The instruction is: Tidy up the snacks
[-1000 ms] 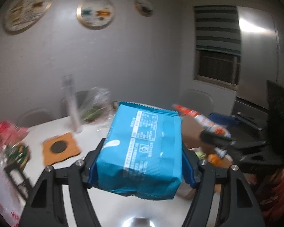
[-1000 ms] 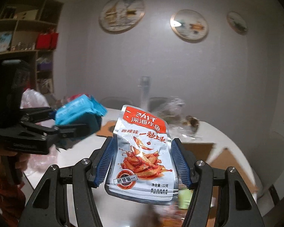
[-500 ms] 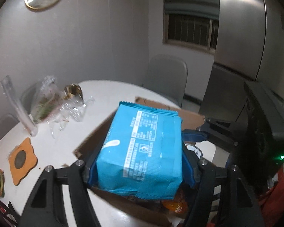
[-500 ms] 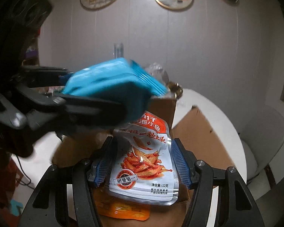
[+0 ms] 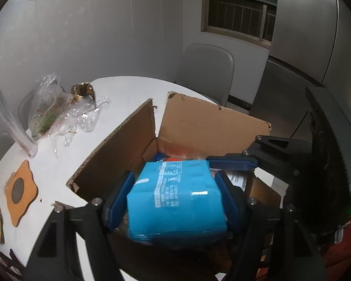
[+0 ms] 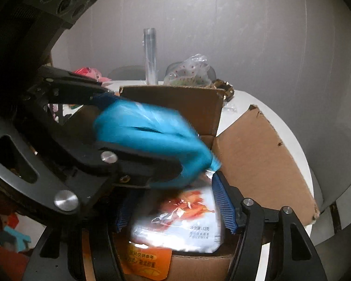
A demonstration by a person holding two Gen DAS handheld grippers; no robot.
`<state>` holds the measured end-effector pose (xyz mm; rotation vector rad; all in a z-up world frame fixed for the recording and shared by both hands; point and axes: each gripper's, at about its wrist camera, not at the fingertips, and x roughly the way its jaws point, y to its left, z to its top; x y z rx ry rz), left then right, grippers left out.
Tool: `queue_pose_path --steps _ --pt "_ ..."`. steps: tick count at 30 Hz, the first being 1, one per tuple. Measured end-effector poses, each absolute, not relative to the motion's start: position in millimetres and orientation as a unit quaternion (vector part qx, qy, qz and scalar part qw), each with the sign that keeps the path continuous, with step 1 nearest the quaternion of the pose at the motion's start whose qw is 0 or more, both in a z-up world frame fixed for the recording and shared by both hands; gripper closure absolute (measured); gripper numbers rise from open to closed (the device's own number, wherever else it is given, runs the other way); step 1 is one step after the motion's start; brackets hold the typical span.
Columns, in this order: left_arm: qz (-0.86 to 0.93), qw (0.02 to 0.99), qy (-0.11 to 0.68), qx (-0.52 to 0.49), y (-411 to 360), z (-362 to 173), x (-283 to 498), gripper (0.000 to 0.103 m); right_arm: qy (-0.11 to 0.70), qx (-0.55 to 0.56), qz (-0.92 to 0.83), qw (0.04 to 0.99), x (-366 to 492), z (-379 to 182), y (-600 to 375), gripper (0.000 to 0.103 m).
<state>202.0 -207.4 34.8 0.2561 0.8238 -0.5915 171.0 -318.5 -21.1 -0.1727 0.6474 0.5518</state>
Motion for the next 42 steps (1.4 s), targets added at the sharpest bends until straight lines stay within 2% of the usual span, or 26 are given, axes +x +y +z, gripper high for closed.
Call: queue_pose_path --steps 4,10,12,19,23,26,30,36,42 --pt "-0.274 0.873 0.384 0.122 -202 37 199 0.019 0.315 -0.099 0.262 0.907 170 -25 -313 0.037" --pt "-0.273 0.885 0.364 0.104 -190 48 193 0.006 0.32 -0.11 0.258 0.905 166 -19 -309 0.027" --pt "-0.27 0.889 0.354 0.102 -187 52 189 0.005 0.316 -0.115 0.253 0.907 165 -17 -308 0.02" --pt "-0.254 0.915 0.302 0.088 -172 70 161 0.002 0.311 -0.121 0.243 0.911 159 -7 -309 0.019" --pt "-0.22 0.939 0.255 0.064 -150 82 136 0.001 0.279 -0.099 0.252 0.921 143 5 -324 0.018" --pt "-0.165 0.96 0.219 0.052 -134 88 115 0.001 0.237 -0.084 0.251 0.935 135 19 -332 0.004" --pt "-0.079 0.977 0.194 0.029 -110 83 96 0.001 0.17 -0.053 0.273 0.945 118 35 -343 0.0" --pt "0.024 0.981 0.19 -0.007 -75 66 82 0.001 0.088 -0.027 0.306 0.947 106 40 -339 0.0" --pt "0.075 0.977 0.198 -0.013 -50 46 76 0.001 0.08 -0.011 0.338 0.938 99 33 -328 0.0"
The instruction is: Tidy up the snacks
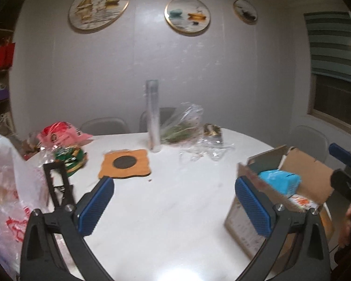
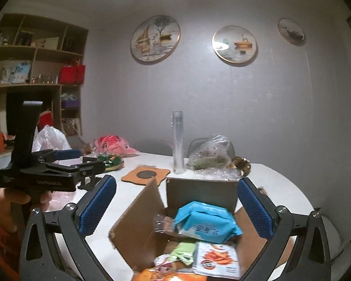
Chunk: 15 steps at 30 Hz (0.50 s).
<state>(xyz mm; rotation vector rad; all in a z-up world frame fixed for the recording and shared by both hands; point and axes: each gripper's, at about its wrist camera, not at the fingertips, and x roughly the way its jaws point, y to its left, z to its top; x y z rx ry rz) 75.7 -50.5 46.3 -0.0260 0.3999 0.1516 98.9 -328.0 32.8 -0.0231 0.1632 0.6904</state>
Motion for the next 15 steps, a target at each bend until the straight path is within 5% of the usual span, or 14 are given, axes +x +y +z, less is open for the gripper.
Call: queue_pose_path --steps 15 --pt "0.087 0.977 0.196 -0.012 -41 45 68 0.001 0.098 -0.015 0.349 0.932 103 23 -306 0.0"
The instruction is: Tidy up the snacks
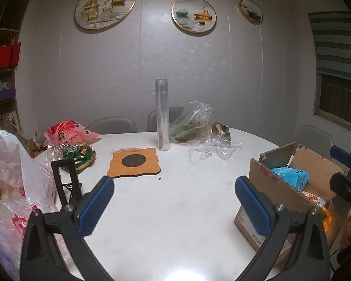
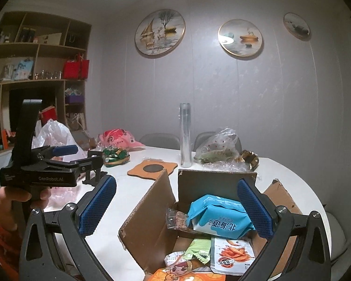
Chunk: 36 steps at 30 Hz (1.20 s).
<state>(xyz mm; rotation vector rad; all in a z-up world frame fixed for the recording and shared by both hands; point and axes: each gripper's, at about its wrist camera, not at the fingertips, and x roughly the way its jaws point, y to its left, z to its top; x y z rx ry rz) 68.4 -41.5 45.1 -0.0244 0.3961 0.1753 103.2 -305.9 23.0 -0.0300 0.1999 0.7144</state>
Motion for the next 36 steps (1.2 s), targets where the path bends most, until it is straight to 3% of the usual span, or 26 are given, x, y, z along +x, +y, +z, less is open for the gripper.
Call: queue_pose_path --steps 36 --pt "0.066 0.978 0.199 -0.011 -46.1 42.3 69.6 0.001 0.11 -0.016 0.334 0.936 108.6 17.2 -308.3 0.0"
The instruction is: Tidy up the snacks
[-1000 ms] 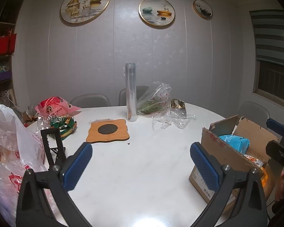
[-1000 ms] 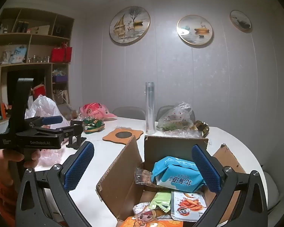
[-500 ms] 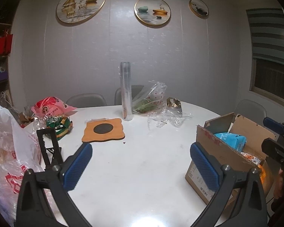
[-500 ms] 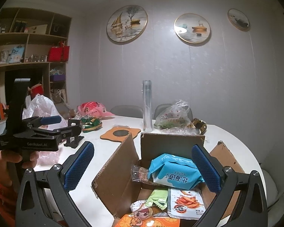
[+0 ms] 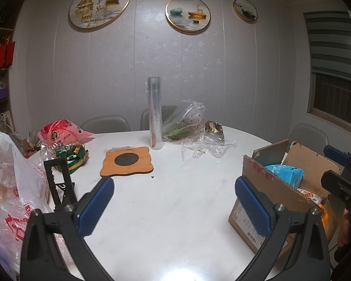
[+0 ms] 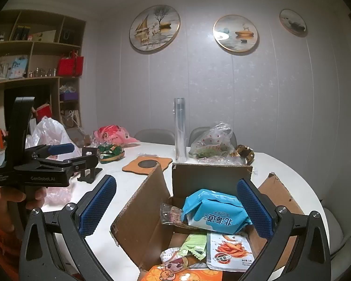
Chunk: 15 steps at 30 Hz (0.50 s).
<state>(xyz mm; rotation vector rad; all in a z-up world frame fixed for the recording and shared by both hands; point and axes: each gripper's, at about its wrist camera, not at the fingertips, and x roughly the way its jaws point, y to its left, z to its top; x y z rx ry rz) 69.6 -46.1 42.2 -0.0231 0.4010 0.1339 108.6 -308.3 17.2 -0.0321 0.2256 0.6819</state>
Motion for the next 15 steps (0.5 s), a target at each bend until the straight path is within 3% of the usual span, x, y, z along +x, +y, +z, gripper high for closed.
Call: queue_pose_path --steps 15 --pt "0.062 0.977 0.204 -0.013 -44.6 38.4 73.3 0.001 0.113 -0.018 0.332 0.936 107.9 18.3 -305.4 0.0"
